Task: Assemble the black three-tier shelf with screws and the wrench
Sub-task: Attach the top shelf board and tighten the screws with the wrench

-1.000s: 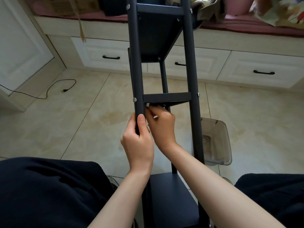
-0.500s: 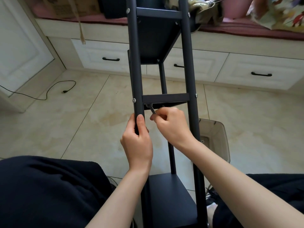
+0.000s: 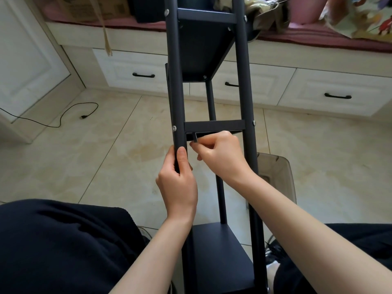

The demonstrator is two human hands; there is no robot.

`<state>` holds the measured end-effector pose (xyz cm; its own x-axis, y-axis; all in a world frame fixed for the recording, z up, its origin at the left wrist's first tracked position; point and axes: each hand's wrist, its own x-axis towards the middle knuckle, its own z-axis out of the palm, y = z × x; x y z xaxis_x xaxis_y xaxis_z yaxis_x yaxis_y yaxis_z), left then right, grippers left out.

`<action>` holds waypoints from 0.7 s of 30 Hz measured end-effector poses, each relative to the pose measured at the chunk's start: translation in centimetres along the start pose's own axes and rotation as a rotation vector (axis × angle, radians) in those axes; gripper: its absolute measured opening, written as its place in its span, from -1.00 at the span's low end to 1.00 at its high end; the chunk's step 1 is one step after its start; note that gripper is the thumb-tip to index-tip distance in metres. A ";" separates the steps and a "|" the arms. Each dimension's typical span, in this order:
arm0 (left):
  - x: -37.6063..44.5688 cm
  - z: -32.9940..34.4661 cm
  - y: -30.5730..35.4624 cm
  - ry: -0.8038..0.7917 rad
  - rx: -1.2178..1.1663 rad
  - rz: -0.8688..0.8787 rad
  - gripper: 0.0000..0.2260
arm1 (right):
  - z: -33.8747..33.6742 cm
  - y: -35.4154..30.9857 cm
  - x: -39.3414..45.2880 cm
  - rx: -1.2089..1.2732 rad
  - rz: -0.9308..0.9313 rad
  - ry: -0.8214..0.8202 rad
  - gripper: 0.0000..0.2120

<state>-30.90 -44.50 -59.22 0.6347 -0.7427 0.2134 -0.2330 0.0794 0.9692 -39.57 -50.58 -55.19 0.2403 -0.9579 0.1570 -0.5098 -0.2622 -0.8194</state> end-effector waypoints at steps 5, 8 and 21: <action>0.0 0.0 0.0 0.000 -0.006 0.001 -0.74 | 1.0 0.8 -0.1 0.033 -0.040 0.075 -0.86; 0.1 0.1 0.0 -0.003 0.000 0.000 -0.73 | 2.1 1.7 0.1 0.023 -0.095 0.135 -0.88; 0.1 0.1 -0.1 -0.017 -0.001 -0.016 -0.74 | 5.4 3.5 1.4 0.006 -0.255 0.382 -0.94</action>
<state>-30.86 -44.65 -59.30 0.6256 -0.7551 0.1961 -0.2224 0.0683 0.9726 -36.58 -52.23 -60.78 0.0347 -0.8376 0.5452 -0.4686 -0.4955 -0.7314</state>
